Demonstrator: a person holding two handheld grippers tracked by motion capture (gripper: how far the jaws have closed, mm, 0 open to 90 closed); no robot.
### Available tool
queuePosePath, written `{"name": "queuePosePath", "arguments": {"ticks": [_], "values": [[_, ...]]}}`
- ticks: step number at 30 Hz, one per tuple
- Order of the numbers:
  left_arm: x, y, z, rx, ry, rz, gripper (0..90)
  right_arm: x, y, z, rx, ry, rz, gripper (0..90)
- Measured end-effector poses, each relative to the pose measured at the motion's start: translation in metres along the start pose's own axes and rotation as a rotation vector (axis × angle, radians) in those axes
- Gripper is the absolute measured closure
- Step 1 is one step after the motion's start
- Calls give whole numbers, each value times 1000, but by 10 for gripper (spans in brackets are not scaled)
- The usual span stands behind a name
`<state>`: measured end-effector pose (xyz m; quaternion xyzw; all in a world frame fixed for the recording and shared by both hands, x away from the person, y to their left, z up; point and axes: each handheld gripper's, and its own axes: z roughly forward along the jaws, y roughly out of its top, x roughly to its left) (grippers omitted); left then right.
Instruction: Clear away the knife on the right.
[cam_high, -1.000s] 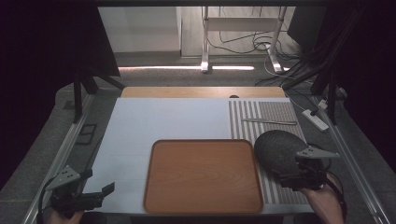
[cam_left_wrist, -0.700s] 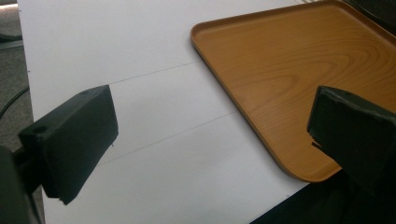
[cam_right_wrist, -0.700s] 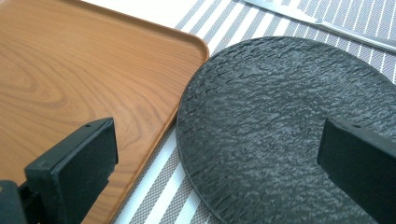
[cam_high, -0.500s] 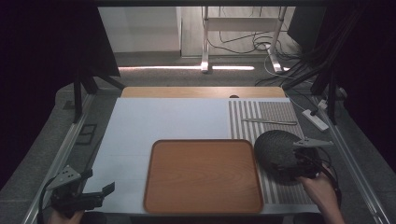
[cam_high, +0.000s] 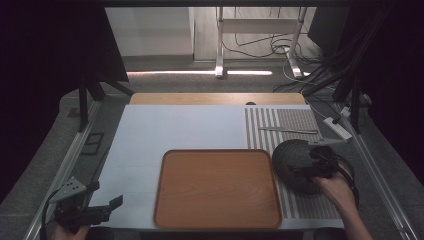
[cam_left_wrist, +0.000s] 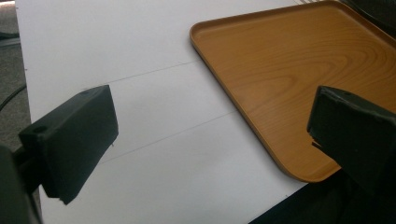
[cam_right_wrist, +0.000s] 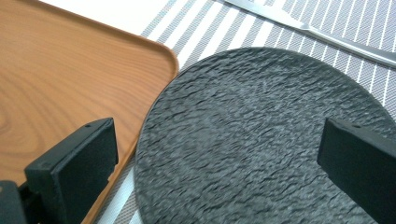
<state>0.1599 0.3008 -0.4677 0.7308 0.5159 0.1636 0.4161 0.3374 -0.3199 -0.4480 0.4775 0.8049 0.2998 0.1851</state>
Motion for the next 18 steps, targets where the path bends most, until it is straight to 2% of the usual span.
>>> {"name": "queuePosePath", "arguments": {"ticks": [7, 8, 18], "values": [[0, 0, 1, 5, -2, 1, 19, -7, 9, 12, 16, -16, 9, 0], [0, 0, 1, 5, -2, 0, 19, -10, 12, 16, 13, -33, 19, 0], [1, 0, 1, 5, -8, -5, 19, -21, 25, 31, 33, -37, 50, 0]]}}
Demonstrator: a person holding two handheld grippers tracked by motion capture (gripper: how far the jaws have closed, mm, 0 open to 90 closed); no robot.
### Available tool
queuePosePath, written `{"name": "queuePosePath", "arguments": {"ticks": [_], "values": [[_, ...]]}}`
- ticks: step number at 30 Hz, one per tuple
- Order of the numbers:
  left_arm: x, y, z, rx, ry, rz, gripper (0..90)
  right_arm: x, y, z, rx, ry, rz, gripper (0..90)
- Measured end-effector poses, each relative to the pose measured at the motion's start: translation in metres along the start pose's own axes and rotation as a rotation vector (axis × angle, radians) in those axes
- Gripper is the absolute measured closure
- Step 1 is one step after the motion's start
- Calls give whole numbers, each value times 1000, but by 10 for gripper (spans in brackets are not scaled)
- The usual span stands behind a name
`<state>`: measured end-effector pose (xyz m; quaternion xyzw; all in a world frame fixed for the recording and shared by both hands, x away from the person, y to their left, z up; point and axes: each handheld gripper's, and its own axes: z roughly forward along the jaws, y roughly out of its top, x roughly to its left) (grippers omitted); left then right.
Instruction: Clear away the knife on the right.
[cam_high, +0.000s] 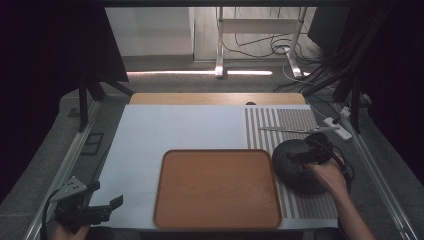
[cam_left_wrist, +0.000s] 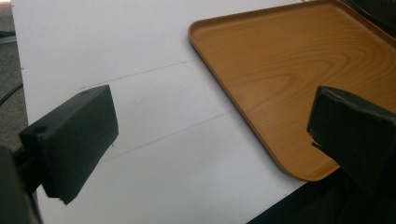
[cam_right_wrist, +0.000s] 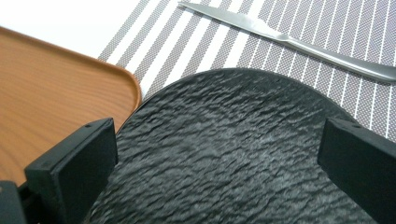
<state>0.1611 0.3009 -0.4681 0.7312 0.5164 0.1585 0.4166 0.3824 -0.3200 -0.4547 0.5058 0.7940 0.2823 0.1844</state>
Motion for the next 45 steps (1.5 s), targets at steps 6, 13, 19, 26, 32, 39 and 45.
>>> {"name": "queuePosePath", "arguments": {"ticks": [6, 13, 19, 26, 32, 39, 45], "values": [[0, 0, 0, 1, -2, -1, 19, -10, 10, 11, 13, -10, 20, 0], [1, 0, 0, 3, -3, -2, 19, -19, 18, 22, 24, -41, 35, 0], [1, 0, 0, 4, -5, -4, 19, -26, 24, 29, 31, -45, 49, 0], [2, 0, 0, 3, -9, -9, 19, -33, 32, 42, 47, -68, 59, 0], [2, 0, 0, 2, -12, -11, 19, -40, 36, 53, 72, -94, 49, 0], [2, 0, 0, 3, -14, -12, 19, -49, 40, 59, 71, -107, 68, 0], [3, 0, 0, 3, -16, -13, 19, -56, 45, 64, 69, -100, 88, 0]]}}
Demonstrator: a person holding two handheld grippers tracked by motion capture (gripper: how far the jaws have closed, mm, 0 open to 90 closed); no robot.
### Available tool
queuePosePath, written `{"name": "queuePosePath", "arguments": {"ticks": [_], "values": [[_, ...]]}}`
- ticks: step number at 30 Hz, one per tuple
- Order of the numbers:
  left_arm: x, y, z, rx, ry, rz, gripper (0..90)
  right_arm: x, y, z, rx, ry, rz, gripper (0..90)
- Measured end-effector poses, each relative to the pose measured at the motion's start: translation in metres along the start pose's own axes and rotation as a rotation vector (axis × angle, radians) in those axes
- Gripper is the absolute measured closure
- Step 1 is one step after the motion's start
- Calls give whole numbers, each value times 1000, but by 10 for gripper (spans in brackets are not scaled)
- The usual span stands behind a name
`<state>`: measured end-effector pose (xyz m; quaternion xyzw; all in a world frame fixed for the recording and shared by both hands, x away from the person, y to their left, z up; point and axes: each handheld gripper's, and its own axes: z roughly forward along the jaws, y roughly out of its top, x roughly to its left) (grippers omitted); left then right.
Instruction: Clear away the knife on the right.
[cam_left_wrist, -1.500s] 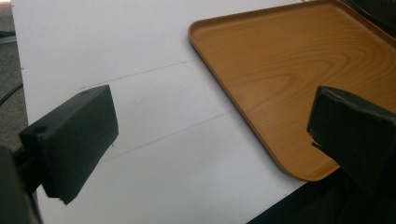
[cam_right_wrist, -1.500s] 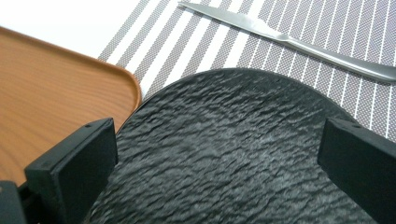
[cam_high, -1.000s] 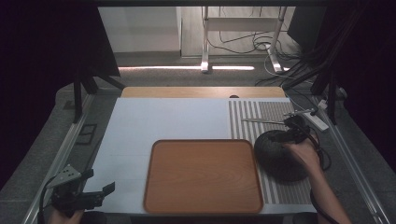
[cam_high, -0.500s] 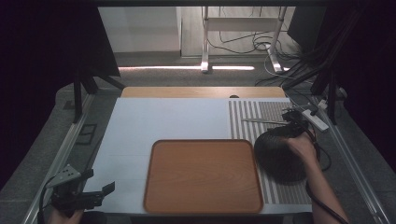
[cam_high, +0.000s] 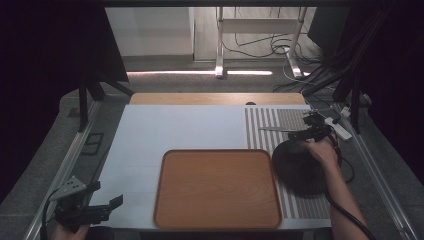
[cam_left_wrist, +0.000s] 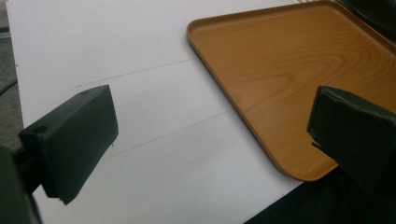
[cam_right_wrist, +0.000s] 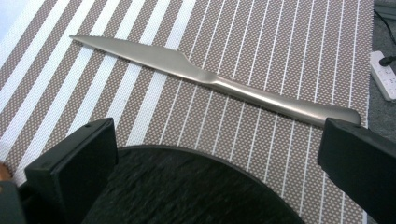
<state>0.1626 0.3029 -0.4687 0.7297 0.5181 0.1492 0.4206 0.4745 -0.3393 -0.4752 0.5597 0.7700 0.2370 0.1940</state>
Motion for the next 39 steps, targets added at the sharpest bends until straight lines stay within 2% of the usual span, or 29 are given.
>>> {"name": "queuePosePath", "arguments": {"ticks": [5, 8, 9, 10, 11, 12, 13, 14, 15, 16, 17, 18, 19, 21, 22, 23, 24, 25, 28, 30, 32, 34, 37, 38, 39], "values": [[0, 0, 0, -2, -3, -5, 19, -3, 5, 2, -3, -7, 3, 0], [1, 0, 0, -2, -4, -6, 19, -7, 8, 4, -6, -17, 1, 52], [1, 0, 0, -1, -4, -6, 19, -11, 10, 6, 1, -11, 0, 128], [1, 0, 0, -1, -4, -6, 19, -11, 10, 6, 1, -11, 0, 128], [1, 0, 0, 0, -5, -7, 19, -14, 11, 7, 2, -18, -3, 231], [1, 0, 0, 0, -5, -7, 19, -14, 11, 7, 2, -18, -3, 231], [1, 0, 0, 1, -5, -6, 19, -17, 12, 8, 5, -17, -10, 358], [1, 0, 0, 1, -5, -6, 19, -17, 12, 8, 5, -17, -10, 358], [1, 0, 0, 2, -6, -6, 19, -20, 13, 8, 3, -21, -20, 471], [1, 0, 0, 2, -6, -6, 19, -20, 13, 8, 3, -21, -20, 471], [1, 0, 0, 2, -7, -7, 19, -24, 15, 9, 14, 1, -19, 575], [1, 0, 0, 2, -6, -7, 19, -24, 15, 9, 14, 1, -19, 575], [1, 0, 0, 2, -7, -8, 19, -26, 16, 9, 17, 6, -14, 618], [1, 0, 0, 3, -6, -8, 19, -31, 19, 10, 22, 30, 5, 719], [1, 0, 0, 3, -6, -8, 19, -34, 20, 12, 23, 48, 8, 820], [1, 0, 0, 3, -6, -8, 19, -35, 21, 13, 24, 52, 7, 861], [1, 0, 0, 3, -7, -9, 19, -35, 21, 13, 24, 52, 7, 861], [1, 0, 1, 4, -7, -11, 19, -37, 23, 16, 42, 42, 6, 900], [1, 0, 1, 5, -7, -11, 19, -38, 24, 18, 55, 31, -1, 900], [1, 0, 1, 4, -6, -12, 19, -40, 25, 23, 39, 23, -25, 900], [2, 0, 1, 4, -7, -13, 19, -41, 26, 24, 38, 18, -27, 900], [2, 0, 1, 7, -6, -14, 20, -43, 25, 29, 36, -8, -30, 900], [1, 0, 1, 7, -6, -11, 20, -45, 24, 32, 35, -12, -26, 900], [2, 0, 1, 5, -7, -13, 20, -46, 22, 36, 51, -37, -35, 900], [2, 0, 1, 5, -7, -13, 20, -46, 22, 36, 51, -37, -35, 900]]}}
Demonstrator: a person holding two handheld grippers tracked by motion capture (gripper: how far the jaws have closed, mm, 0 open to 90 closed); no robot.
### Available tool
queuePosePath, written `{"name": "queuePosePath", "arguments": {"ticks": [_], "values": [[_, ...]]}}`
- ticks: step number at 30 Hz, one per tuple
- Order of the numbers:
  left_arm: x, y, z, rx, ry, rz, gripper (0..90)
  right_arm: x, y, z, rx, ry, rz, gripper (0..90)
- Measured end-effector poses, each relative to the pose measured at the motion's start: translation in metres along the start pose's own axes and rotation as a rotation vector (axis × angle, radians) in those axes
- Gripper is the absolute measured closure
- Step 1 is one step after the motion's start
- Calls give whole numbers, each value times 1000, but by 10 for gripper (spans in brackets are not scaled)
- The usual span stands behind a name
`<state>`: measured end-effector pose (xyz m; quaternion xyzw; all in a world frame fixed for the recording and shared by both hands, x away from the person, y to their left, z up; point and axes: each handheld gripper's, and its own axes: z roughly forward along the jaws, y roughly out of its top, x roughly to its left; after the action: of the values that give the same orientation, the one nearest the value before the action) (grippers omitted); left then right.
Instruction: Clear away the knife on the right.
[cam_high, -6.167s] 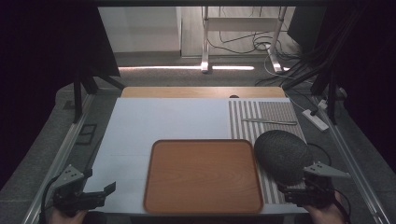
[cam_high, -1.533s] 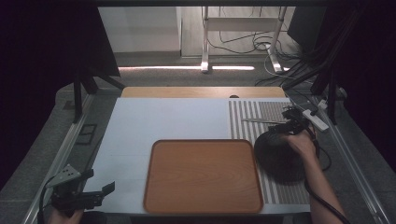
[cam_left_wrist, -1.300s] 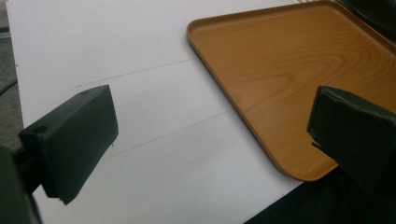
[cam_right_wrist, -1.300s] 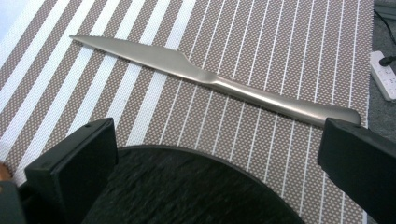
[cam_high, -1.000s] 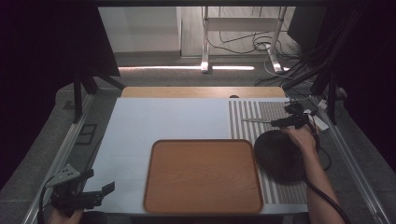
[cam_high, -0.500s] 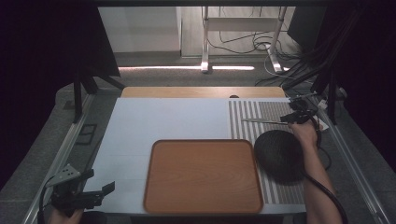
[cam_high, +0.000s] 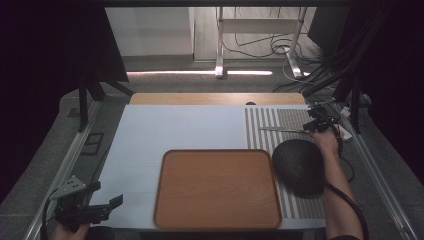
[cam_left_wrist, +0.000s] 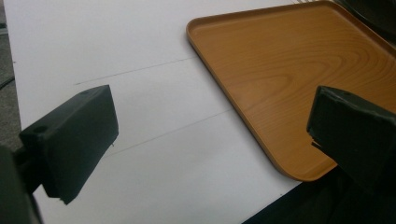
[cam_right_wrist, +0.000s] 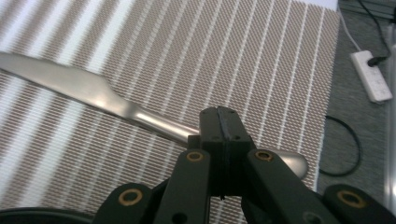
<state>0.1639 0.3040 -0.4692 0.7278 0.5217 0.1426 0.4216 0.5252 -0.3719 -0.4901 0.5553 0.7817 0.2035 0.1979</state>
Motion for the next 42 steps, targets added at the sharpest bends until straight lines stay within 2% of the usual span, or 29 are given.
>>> {"name": "queuePosePath", "arguments": {"ticks": [3, 5, 6, 11, 14, 16, 18, 19, 21, 22, 23, 24, 25, 26, 27, 28, 33, 34, 35, 36, 37, 38, 40, 41, 42], "values": [[0, 0, 0, 3, -1, 0, 21, -6, -3, 5, -8, -46, 15, 900], [0, 0, 0, 3, -1, 1, 21, -8, -4, 6, -15, -49, 19, 900], [0, 0, 0, 4, -1, 1, 21, -12, -6, 6, -29, -34, 36, 900], [0, 0, 0, 6, -1, 1, 21, -15, -6, 5, -23, -18, 39, 900], [0, 0, 1, 5, 0, -1, 21, -15, -5, 8, -20, -38, 25, 900], [0, 0, 1, 7, 2, -2, 21, -14, -5, 12, 19, -48, 8, 900], [0, 0, 1, 7, 2, -2, 21, -13, -6, 13, 13, -53, -1, 900], [0, 0, 1, 7, 3, -2, 22, -14, -5, 10, 40, -36, 11, 900], [0, 0, 0, 8, 3, -1, 22, -14, -5, 9, 51, -27, 9, 900], [0, 0, 0, 5, 3, -2, 22, -16, -7, 5, 88, 7, 22, 900], [0, 0, 0, 5, 3, -2, 22, -16, -7, 5, 88, 7, 22, 900], [0, 0, 0, 7, 4, -1, 22, -17, -10, 2, 121, 39, 30, 900], [0, 0, 0, 7, 4, -1, 22, -17, -10, 2, 121, 39, 30, 900], [-1, 0, 1, 9, 5, 2, 22, -18, -11, -1, 157, 76, 35, 900], [-1, 0, 1, 9, 5, 2, 22, -18, -11, -1, 157, 76, 35, 900], [-1, 0, 1, 9, 5, 3, 22, -17, -13, -4, 190, 99, 23, 900], [-1, 1, 1, 10, 2, 8, 23, -17, -15, -6, 206, 116, 5, 900], [-1, 1, 2, 10, 1, 10, 23, -18, -14, -8, 176, 107, 9, 863], [-1, 1, 2, 10, 1, 10, 23, -18, -14, -8, 176, 107, 9, 863], [-1, 1, 2, 11, 0, 9, 23, -20, -11, -13, 128, 99, 37, 776], [-1, 1, 2, 11, 0, 9, 23, -20, -11, -13, 128, 99, 37, 776], [-1, 1, 2, 10, -1, 8, 23, -21, -10, -14, 109, 98, 41, 736], [0, 1, 2, 9, -2, 6, 23, -20, -8, -17, 76, 102, 54, 623], [-1, 1, 1, 9, -2, 8, 23, -18, -5, -17, 72, 130, 64, 462], [-1, 1, 1, 8, -1, 9, 23, -17, -5, -16, 68, 140, 68, 413]]}}
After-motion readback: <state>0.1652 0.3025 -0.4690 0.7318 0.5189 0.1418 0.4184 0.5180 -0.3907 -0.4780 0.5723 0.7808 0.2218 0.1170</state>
